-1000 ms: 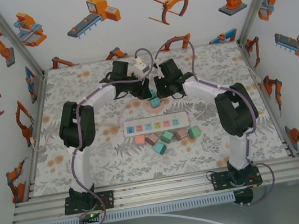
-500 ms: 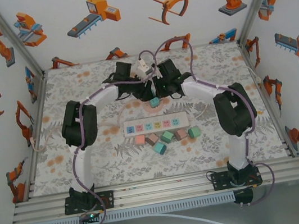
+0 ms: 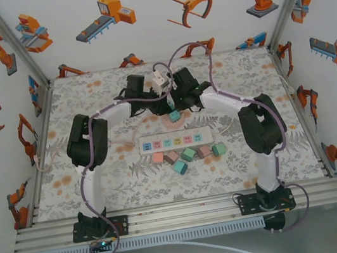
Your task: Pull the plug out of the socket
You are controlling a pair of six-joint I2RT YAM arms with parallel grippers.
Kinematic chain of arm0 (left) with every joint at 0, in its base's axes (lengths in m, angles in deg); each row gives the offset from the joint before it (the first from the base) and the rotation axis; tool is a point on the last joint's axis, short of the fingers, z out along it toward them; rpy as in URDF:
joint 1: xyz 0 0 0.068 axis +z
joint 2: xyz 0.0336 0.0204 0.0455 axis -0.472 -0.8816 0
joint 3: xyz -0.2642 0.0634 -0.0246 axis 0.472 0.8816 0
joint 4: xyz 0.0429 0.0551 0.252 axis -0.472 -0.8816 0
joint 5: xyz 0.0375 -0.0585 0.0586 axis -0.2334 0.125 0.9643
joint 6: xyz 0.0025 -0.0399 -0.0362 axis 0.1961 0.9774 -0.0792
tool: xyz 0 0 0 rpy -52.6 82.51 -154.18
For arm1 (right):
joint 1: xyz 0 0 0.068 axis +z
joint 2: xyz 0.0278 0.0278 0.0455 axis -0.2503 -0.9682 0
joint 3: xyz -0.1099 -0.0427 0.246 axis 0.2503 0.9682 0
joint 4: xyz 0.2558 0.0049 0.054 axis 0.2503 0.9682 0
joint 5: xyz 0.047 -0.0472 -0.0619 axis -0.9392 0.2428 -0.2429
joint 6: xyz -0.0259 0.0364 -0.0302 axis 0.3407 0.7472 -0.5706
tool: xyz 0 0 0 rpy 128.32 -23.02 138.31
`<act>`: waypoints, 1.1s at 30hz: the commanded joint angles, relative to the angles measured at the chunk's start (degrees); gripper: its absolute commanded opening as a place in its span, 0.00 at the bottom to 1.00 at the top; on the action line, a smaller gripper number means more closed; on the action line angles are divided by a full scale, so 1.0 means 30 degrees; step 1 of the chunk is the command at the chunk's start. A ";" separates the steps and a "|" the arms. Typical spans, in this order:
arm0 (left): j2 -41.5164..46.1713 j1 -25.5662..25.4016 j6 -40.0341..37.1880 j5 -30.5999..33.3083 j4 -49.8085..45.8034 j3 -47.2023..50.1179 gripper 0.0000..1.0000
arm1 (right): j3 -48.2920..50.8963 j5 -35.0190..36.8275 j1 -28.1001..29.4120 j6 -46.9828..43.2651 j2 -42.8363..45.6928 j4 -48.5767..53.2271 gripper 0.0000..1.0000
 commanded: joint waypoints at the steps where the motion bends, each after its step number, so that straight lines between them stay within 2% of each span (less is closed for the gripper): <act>1: 0.1713 -0.0262 0.1253 -0.2775 0.4851 0.1032 0.00 | -0.0022 0.0174 0.0601 0.0566 -0.1798 0.1829 0.00; 5: 0.2424 -0.0253 -0.0092 -0.4024 0.7874 0.2481 0.00 | 0.0235 0.0129 0.0790 0.1391 -0.2463 0.2483 0.00; 8: 0.2799 -0.0261 -0.0938 -0.4180 0.8428 0.2919 0.00 | 0.0925 -0.0177 0.0845 0.2142 -0.2544 0.2049 0.00; 15: 0.3861 -0.0300 -0.3651 -0.3611 0.6712 0.3254 0.00 | 0.1028 -0.0110 0.1028 0.2236 -0.2979 0.2315 0.00; 19: 0.5050 -0.0547 -0.6657 -0.2250 0.3192 0.3111 0.00 | 0.1002 -0.0050 0.1028 0.2202 -0.3252 0.2465 0.00; 20: 0.5195 -0.0513 -0.6745 -0.2145 0.3296 0.3346 0.00 | 0.0999 -0.0014 0.1028 0.2202 -0.3375 0.2498 0.00; 22: 0.5255 0.0008 -0.4474 -0.2714 0.5980 0.4201 0.00 | 0.0969 -0.0011 0.1028 0.2203 -0.3503 0.2582 0.00; 24: 0.4524 0.0943 0.0978 -0.4085 1.0927 0.4760 0.00 | 0.0962 0.0044 0.1027 0.2202 -0.3563 0.2643 0.00; 26: 0.3431 0.1614 0.6409 -0.4597 1.6106 0.4997 0.00 | 0.0998 0.0156 0.1035 0.2203 -0.3494 0.2689 0.00; 28: 0.2672 0.1738 0.9339 -0.4380 1.8918 0.4982 0.00 | 0.0999 0.0329 0.1058 0.2144 -0.3404 0.2793 0.00; 30: 0.2453 0.1442 0.9351 -0.4440 1.8704 0.4725 0.00 | 0.0970 0.0474 0.1053 0.2093 -0.3316 0.2933 0.00; 32: 0.3113 0.0686 0.5378 -0.4119 1.4293 0.4618 0.00 | 0.0913 0.0598 0.1050 0.2029 -0.3233 0.3076 0.00; 33: 0.3749 0.0178 0.2004 -0.3405 1.0824 0.4494 0.00 | 0.0882 0.0671 0.1057 0.1997 -0.3176 0.3112 0.00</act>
